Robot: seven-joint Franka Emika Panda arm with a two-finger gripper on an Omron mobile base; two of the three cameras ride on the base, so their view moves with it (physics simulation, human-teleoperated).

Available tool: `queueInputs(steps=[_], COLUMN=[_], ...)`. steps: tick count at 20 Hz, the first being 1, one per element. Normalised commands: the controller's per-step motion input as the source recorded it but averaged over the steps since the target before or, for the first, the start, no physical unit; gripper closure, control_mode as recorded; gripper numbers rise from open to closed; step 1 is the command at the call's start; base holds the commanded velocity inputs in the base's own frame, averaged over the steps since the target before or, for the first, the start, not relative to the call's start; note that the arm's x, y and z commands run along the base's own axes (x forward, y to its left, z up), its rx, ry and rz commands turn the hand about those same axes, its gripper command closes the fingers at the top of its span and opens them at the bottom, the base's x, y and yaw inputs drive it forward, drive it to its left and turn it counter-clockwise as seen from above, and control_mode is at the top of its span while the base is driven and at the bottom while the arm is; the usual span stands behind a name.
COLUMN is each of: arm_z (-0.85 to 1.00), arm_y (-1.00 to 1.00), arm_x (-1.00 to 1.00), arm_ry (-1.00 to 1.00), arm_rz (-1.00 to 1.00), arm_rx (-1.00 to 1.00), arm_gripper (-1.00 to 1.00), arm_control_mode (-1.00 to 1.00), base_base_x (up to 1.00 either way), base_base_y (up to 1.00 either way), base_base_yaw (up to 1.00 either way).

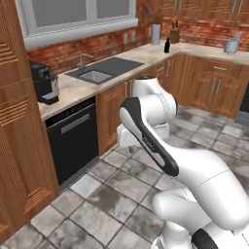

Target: There is a wine glass and glass cup on the dining counter. Place the wine bottle next to the wine glass and the juice bottle next to the glass cup.

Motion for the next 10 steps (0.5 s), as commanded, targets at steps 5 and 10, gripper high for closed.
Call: queueInputs(steps=[5,10], arm_z=[0.0,0.0], arm_y=[0.0,0.0], arm_x=[0.0,0.0], arm_ry=[0.0,0.0], arm_rz=[0.0,0.0], arm_rx=[0.0,0.0], arm_gripper=[-1.0,-1.0], arm_control_mode=[1.0,1.0], base_base_x=[0.7,0.7], base_base_y=[-0.01,-0.03], base_base_yaw=[-0.26,-0.25])
